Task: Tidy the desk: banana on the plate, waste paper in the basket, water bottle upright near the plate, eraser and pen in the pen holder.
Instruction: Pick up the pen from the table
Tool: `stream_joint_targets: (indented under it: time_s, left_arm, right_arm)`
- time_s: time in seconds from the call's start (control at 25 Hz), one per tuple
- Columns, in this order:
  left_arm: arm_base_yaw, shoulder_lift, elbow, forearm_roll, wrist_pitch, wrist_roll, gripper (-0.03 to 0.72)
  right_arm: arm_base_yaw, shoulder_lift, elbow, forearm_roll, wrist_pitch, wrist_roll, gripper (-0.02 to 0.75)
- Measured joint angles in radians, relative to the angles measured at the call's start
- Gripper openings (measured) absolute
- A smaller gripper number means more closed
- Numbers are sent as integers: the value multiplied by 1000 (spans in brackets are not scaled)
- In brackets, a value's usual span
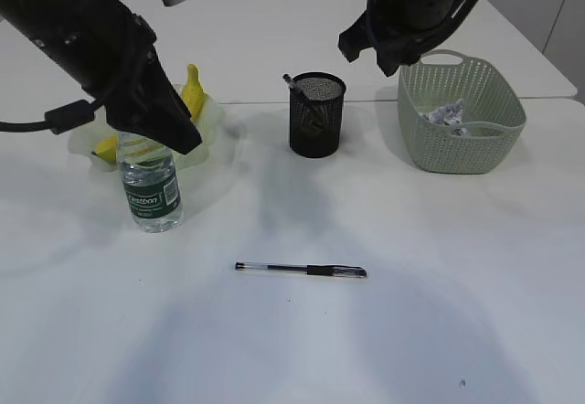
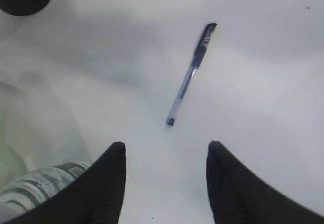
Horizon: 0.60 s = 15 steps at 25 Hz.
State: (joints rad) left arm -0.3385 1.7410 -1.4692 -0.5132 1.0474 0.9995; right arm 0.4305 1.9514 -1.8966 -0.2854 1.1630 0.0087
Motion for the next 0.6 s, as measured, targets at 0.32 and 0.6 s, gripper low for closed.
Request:
stream_joint_targets:
  time_s: [0.32,0.6]
  left_arm:
    - [-17,66,-3,92,-37,-4,340]
    - [-31,94,-4,115,-40,-8,333]
  right_arm:
    - [0,0,0,0,-4,-9,192]
    - [0,0,0,0,-8,-14,192]
